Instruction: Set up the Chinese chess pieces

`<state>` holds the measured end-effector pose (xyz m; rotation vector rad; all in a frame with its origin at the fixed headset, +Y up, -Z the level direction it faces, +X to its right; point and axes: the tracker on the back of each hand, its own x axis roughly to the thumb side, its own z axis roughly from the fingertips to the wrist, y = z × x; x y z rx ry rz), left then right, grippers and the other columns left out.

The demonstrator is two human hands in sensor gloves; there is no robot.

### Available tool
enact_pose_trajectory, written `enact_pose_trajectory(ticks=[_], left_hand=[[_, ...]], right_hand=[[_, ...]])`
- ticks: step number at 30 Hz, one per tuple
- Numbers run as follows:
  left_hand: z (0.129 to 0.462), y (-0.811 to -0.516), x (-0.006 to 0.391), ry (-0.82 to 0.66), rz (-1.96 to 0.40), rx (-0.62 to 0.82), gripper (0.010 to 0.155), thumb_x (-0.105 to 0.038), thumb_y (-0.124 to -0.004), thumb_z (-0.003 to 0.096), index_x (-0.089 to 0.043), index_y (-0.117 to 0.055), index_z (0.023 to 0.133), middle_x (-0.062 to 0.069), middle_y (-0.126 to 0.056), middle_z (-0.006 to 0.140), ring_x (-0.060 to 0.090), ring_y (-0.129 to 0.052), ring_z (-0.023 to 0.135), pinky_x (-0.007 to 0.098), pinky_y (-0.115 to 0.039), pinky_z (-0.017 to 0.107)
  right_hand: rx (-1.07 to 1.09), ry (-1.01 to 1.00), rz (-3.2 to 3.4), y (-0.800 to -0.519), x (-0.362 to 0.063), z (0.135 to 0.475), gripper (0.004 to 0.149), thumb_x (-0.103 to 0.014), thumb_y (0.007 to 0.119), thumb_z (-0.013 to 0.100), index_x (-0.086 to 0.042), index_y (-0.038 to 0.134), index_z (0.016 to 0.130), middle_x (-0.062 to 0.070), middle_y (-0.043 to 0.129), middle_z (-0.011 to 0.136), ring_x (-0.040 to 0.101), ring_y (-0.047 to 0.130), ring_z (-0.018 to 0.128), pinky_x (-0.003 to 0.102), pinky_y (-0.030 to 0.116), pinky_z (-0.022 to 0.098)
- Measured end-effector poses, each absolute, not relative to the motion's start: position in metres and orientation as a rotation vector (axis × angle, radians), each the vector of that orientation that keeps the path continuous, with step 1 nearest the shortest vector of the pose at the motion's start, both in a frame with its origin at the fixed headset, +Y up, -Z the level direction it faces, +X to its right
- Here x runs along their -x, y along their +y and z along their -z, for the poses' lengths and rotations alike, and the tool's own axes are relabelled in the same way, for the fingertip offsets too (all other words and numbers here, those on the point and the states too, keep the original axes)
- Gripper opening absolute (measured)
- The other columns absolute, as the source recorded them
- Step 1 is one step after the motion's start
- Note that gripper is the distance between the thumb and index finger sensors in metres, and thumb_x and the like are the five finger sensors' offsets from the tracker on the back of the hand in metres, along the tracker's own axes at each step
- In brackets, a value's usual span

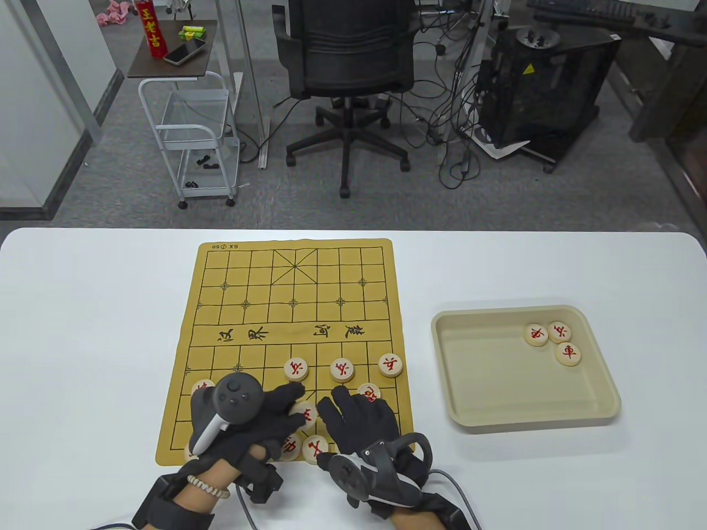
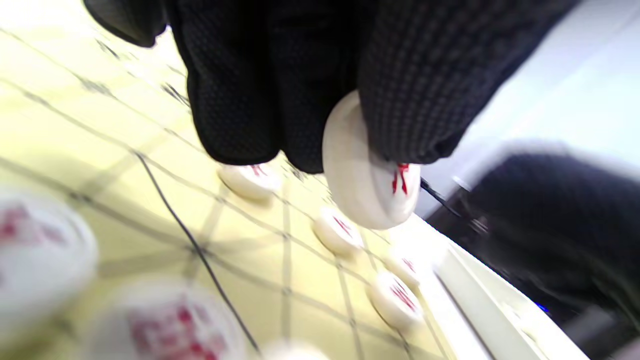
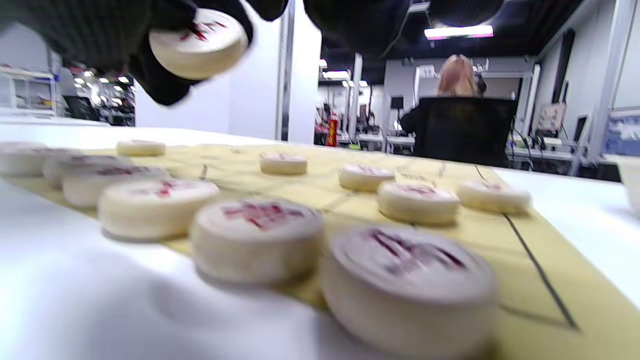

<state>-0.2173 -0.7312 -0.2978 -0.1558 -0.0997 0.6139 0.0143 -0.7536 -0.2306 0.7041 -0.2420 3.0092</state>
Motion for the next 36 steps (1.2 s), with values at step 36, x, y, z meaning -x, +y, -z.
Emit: enact_pose_trajectory(ticks=[36], left_hand=[[0.401,-0.769,0.254,0.284,0.089,0.272,0.057,-0.038,-0.092,0.0382,-0.031,-0.080,0.094,0.005,-0.095,0.091,0.035,-0.091,0.087,0.070,-0.049,0.073]], right_hand=[[-0.530,-0.323,-3.063,-0.755,-0.034,0.240,0.088,-0.063,0.081,0.044,-0.028,0.043,0.115,0.010,0.042,0.123,0.044,0.049,0.116,0.074,0.041,0.078]])
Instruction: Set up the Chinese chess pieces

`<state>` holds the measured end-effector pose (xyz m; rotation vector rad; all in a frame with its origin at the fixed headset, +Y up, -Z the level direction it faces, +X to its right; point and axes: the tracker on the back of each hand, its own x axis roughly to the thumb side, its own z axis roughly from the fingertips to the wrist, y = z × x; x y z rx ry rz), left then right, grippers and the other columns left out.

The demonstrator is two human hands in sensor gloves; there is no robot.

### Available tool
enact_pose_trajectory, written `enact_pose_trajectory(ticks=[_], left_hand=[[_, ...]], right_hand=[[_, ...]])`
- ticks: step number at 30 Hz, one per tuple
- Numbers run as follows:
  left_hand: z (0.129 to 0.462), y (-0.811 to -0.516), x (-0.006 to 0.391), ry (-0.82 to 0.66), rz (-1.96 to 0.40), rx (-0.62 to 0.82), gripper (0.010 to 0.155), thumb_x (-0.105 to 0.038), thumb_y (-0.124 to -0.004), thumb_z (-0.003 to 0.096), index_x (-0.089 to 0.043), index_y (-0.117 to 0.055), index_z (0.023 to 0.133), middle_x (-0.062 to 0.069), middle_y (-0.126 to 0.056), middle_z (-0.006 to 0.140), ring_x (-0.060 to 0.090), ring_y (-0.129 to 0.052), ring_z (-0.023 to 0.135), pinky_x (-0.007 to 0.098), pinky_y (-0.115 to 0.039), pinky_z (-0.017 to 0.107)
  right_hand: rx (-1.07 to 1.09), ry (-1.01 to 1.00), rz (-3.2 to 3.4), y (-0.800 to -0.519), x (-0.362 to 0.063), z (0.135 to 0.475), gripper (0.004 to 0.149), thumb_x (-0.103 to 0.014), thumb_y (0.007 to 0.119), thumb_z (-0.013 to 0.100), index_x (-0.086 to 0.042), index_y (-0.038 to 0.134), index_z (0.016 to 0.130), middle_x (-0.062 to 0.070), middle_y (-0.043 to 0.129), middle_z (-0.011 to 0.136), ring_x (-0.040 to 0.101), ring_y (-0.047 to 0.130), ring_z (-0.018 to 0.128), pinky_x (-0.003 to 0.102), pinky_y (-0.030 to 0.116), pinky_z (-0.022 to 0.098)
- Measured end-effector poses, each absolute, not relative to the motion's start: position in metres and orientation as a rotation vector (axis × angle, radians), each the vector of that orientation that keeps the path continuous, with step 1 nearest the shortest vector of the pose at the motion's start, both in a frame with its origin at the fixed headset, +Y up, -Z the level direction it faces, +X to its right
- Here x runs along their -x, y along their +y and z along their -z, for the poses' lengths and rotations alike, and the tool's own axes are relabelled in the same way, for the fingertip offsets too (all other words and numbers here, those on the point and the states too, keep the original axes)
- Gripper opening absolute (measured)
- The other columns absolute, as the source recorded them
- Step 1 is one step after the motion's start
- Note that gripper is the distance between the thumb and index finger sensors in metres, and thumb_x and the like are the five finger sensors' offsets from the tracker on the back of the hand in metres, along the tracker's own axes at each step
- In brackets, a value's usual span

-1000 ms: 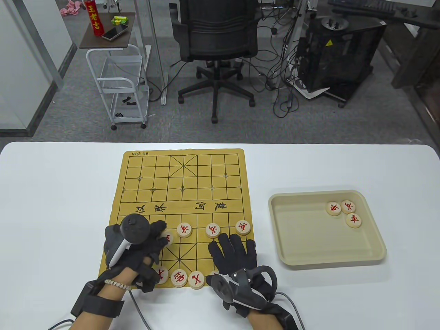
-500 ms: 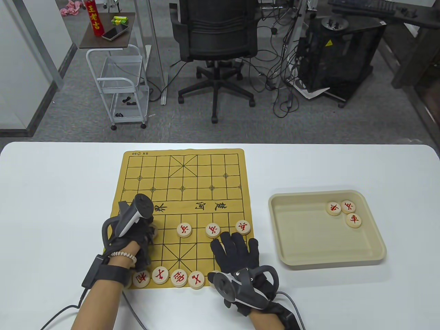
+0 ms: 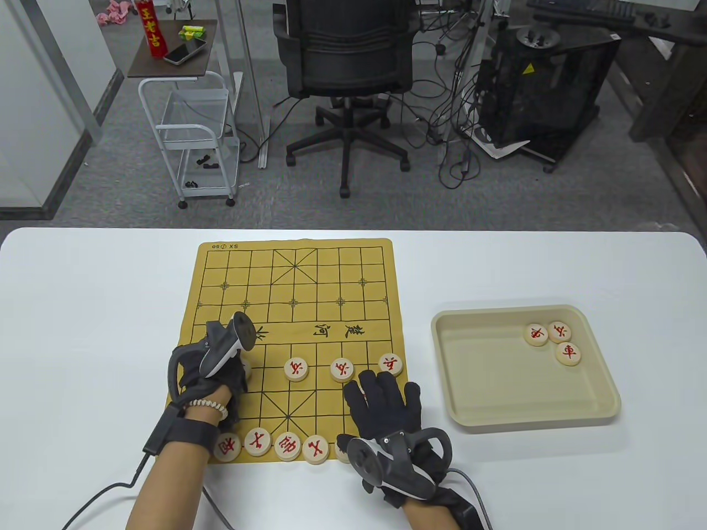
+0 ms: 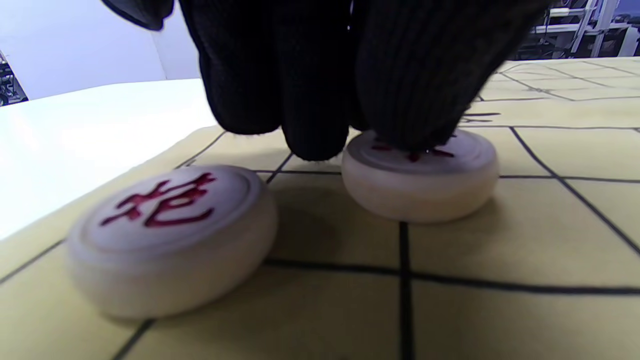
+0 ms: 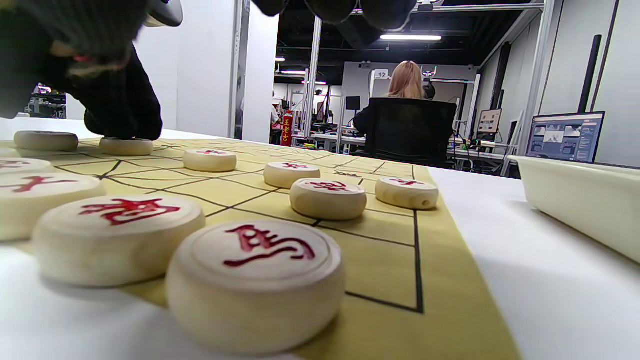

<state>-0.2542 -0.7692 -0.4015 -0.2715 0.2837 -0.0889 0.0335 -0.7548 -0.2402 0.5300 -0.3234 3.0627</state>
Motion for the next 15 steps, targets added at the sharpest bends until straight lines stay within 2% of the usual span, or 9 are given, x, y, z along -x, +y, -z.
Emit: enact_pose_trajectory(ticks=[3,7,15], left_hand=[[0.396,-0.762,0.254,0.270,0.052,0.212,0.056,-0.037,-0.089,0.0395,-0.030,-0.080,0.094,0.005,-0.095,0.091,0.036,-0.091,0.088,0.070,-0.049,0.073],[0.379,-0.742,0.251,0.181,-0.022,0.124,0.058,-0.039,-0.089,0.0389,-0.030,-0.078,0.095,0.006,-0.093,0.093,0.036,-0.090,0.089,0.070,-0.051,0.072],[0.318,-0.711,0.253,0.002,-0.169,-0.106,0.064,-0.048,-0.086,0.0395,-0.029,-0.072,0.099,0.008,-0.085,0.101,0.039,-0.083,0.095,0.070,-0.050,0.072]], right_hand=[[-0.524,-0.322,-3.059,-0.754,-0.034,0.240,0.088,-0.063,0.081,0.044,-0.028,0.043,0.115,0.010,0.042,0.123,0.044,0.049,0.116,0.074,0.041,0.077],[-0.523,-0.319,-3.065,-0.755,-0.034,0.240,0.088,-0.063,0.081,0.044,-0.028,0.043,0.115,0.010,0.042,0.123,0.044,0.049,0.116,0.074,0.041,0.077],[-0.504,-0.326,-3.065,-0.755,-0.036,0.239,0.088,-0.063,0.081,0.044,-0.028,0.043,0.115,0.010,0.043,0.122,0.044,0.049,0.116,0.074,0.042,0.077]])
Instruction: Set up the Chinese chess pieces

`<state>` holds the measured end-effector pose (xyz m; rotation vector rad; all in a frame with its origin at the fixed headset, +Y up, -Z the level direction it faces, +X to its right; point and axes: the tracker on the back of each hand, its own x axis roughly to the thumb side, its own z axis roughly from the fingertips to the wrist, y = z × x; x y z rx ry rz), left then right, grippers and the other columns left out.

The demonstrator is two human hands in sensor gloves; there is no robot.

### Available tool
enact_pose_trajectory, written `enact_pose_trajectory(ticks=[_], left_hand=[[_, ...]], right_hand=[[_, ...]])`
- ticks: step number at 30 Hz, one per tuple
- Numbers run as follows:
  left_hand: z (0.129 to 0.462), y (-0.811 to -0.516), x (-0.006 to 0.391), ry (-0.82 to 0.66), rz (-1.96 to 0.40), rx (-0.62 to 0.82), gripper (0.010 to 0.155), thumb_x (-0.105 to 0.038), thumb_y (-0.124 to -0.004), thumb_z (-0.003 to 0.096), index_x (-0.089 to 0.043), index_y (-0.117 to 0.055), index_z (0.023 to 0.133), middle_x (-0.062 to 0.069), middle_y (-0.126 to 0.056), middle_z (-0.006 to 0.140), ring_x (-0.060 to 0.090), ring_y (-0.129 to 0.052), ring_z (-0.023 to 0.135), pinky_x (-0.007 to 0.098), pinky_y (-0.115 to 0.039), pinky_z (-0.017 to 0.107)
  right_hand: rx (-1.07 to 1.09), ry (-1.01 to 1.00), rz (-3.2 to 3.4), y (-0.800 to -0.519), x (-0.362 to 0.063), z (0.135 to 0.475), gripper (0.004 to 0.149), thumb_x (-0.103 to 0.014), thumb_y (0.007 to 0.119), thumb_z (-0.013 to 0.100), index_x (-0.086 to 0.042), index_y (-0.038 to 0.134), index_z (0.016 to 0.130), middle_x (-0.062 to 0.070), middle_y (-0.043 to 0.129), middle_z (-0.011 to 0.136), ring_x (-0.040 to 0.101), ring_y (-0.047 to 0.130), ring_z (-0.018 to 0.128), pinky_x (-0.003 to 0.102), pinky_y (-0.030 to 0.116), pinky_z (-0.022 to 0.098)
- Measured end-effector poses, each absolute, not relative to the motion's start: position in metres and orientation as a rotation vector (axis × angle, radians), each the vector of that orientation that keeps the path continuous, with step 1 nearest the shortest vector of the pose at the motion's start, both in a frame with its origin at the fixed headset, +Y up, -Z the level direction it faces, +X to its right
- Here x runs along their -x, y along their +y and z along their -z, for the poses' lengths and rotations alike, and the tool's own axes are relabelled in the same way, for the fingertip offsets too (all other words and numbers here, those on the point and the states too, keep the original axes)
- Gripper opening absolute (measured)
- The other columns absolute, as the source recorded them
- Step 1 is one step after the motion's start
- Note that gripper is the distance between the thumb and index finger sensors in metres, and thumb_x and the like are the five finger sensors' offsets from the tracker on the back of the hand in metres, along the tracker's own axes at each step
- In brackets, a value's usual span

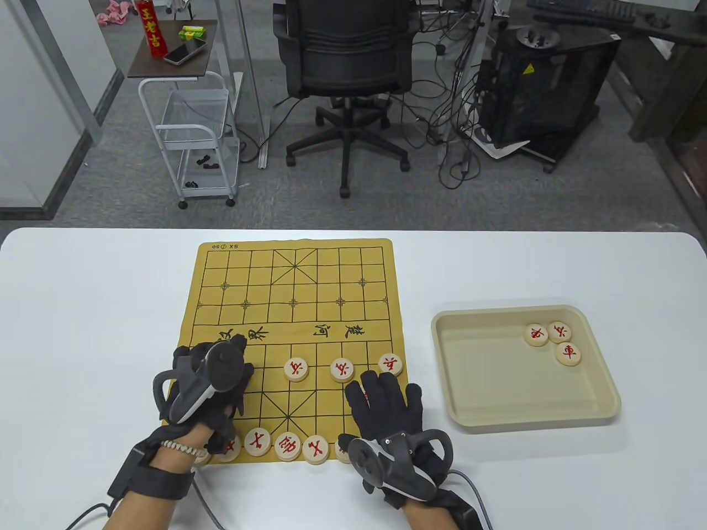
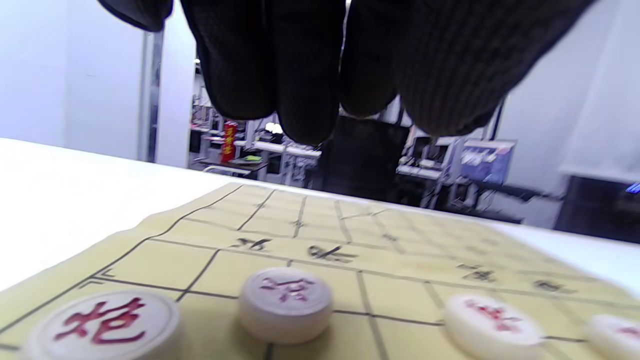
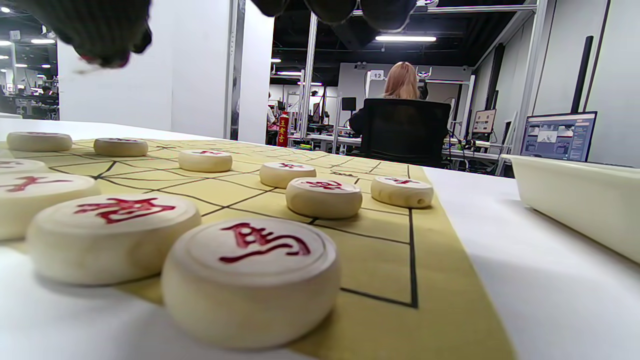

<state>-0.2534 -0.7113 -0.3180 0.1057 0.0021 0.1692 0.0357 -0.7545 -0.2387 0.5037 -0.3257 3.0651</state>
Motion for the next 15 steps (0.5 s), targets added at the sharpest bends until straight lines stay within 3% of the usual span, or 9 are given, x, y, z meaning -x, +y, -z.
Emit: enact_pose_trajectory(ticks=[7,15], left_hand=[[0.265,-0.715,0.259,-0.112,-0.106,-0.254,0.071,-0.051,-0.085,0.0397,-0.030,-0.063,0.104,0.010,-0.075,0.108,0.042,-0.074,0.102,0.071,-0.047,0.073],[0.245,-0.736,0.269,-0.158,-0.072,-0.233,0.078,-0.052,-0.084,0.0395,-0.031,-0.054,0.108,0.011,-0.062,0.116,0.045,-0.064,0.108,0.073,-0.041,0.074]], right_hand=[[-0.472,-0.321,-3.079,-0.755,-0.039,0.239,0.088,-0.062,0.081,0.044,-0.028,0.043,0.115,0.010,0.043,0.122,0.044,0.049,0.116,0.074,0.042,0.077],[-0.440,-0.277,-3.100,-0.760,-0.041,0.242,0.087,-0.062,0.081,0.044,-0.028,0.043,0.115,0.010,0.043,0.122,0.044,0.049,0.116,0.074,0.042,0.077]])
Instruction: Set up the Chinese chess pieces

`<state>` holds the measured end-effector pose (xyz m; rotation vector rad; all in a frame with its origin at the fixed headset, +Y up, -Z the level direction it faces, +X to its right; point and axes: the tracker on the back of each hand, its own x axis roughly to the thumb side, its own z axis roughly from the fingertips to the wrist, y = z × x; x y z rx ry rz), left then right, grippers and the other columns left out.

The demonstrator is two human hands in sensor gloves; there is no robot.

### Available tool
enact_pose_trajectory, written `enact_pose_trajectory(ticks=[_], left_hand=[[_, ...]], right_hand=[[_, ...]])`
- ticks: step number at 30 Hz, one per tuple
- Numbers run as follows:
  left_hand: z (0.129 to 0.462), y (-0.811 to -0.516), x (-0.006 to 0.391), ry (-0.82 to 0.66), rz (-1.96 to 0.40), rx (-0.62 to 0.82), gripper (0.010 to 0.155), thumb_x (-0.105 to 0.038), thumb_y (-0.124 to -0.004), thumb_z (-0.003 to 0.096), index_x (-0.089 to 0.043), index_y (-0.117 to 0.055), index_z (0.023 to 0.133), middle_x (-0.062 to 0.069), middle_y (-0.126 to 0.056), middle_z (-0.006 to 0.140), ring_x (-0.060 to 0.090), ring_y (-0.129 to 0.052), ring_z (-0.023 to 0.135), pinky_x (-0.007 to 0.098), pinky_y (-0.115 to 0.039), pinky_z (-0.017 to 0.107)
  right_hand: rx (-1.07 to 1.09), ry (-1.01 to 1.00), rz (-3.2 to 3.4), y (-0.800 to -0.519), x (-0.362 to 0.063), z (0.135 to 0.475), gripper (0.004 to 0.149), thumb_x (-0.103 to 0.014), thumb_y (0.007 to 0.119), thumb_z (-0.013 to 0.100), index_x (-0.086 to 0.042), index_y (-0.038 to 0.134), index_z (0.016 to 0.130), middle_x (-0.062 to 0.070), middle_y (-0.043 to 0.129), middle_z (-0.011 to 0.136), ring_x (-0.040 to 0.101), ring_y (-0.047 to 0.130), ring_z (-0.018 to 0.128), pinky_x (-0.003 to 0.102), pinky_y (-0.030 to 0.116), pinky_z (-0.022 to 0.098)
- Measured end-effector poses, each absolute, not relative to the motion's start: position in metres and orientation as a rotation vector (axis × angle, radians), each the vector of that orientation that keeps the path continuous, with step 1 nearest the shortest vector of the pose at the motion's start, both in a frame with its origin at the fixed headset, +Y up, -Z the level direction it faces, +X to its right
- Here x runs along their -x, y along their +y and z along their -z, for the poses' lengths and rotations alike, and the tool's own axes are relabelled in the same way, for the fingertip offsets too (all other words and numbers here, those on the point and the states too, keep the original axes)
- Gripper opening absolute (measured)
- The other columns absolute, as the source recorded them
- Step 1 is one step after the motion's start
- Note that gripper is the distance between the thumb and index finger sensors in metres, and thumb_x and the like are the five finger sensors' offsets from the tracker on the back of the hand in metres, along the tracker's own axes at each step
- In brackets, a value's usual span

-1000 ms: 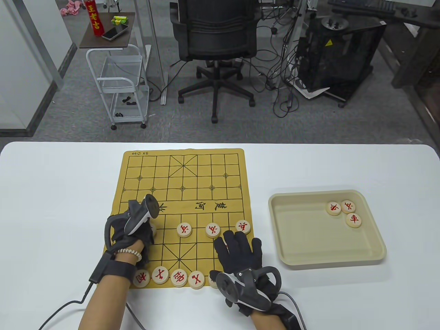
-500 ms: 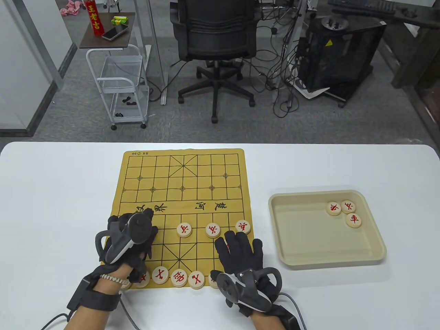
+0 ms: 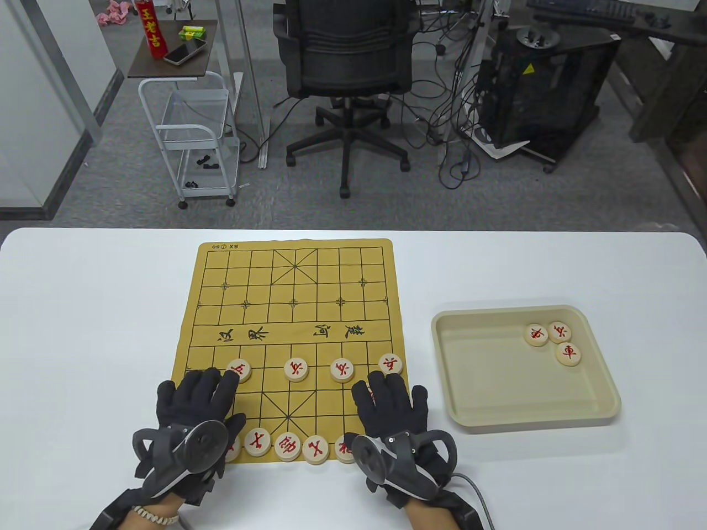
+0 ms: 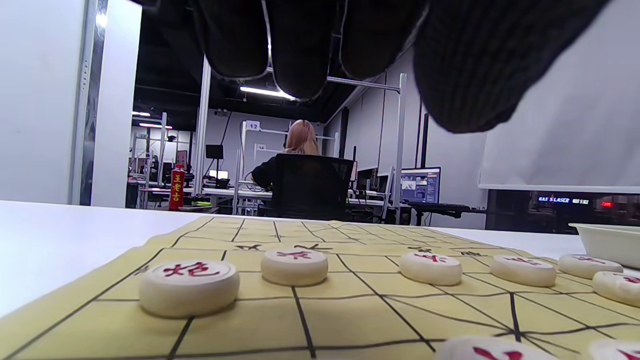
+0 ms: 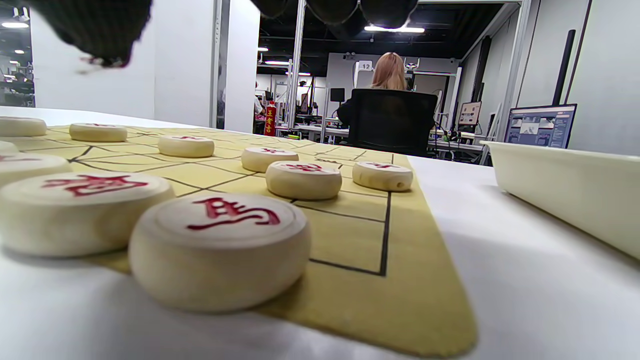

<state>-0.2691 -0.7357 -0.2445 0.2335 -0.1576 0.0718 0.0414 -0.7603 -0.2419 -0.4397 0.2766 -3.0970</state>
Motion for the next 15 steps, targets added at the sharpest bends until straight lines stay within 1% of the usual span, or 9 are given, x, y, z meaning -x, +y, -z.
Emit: enact_pose_trajectory(ticks=[10,13,15], left_hand=[[0.245,-0.737,0.274,-0.158,-0.101,-0.222,0.079,-0.053,-0.084,0.0394,-0.031,-0.053,0.108,0.012,-0.061,0.116,0.046,-0.062,0.108,0.074,-0.040,0.074],[0.246,-0.737,0.273,-0.162,-0.101,-0.222,0.079,-0.053,-0.084,0.0393,-0.031,-0.053,0.108,0.012,-0.061,0.116,0.046,-0.062,0.108,0.074,-0.040,0.074],[0.246,-0.737,0.273,-0.165,-0.101,-0.223,0.079,-0.053,-0.084,0.0393,-0.031,-0.053,0.108,0.012,-0.062,0.116,0.045,-0.062,0.108,0.074,-0.040,0.074]], right_hand=[[0.372,0.214,3.158,-0.764,-0.052,0.251,0.086,-0.062,0.081,0.044,-0.028,0.045,0.115,0.010,0.044,0.122,0.044,0.051,0.115,0.073,0.044,0.077],[0.280,0.184,3.140,-0.761,-0.061,0.260,0.085,-0.061,0.082,0.044,-0.028,0.046,0.114,0.009,0.045,0.122,0.042,0.052,0.115,0.072,0.045,0.078],[0.172,0.206,3.157,-0.752,-0.081,0.273,0.083,-0.059,0.083,0.045,-0.028,0.048,0.114,0.009,0.046,0.122,0.042,0.053,0.115,0.071,0.046,0.079]])
